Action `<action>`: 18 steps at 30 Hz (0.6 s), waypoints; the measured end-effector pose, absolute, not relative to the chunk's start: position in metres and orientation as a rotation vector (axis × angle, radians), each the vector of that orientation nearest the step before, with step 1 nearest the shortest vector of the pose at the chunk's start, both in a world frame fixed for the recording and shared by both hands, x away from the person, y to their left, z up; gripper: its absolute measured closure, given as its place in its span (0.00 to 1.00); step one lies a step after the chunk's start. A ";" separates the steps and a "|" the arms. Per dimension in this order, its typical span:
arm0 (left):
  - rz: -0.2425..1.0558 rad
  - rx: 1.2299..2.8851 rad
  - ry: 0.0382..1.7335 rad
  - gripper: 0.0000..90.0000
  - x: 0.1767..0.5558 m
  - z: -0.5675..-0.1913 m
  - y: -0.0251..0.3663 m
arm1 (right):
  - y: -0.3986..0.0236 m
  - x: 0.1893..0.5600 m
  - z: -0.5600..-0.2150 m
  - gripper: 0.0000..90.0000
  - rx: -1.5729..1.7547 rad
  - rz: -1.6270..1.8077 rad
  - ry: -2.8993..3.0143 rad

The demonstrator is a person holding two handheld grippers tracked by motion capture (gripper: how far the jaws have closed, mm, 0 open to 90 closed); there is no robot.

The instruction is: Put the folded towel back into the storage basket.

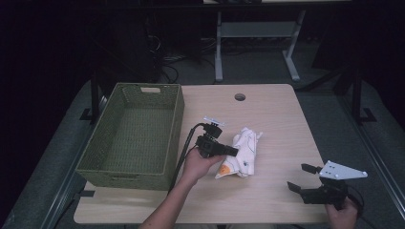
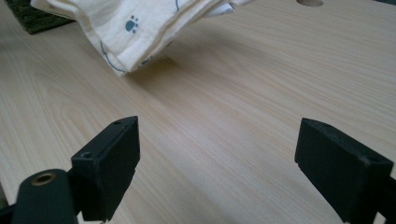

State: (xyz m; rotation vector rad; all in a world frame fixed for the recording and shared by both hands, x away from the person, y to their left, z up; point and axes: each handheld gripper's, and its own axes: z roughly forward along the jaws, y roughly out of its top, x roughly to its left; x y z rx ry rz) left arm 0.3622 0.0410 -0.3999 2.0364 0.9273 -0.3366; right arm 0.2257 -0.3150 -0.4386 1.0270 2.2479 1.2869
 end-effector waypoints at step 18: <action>-0.499 1.931 0.898 0.91 0.362 -0.381 0.066 | -0.314 0.226 -0.439 0.15 1.029 1.260 2.259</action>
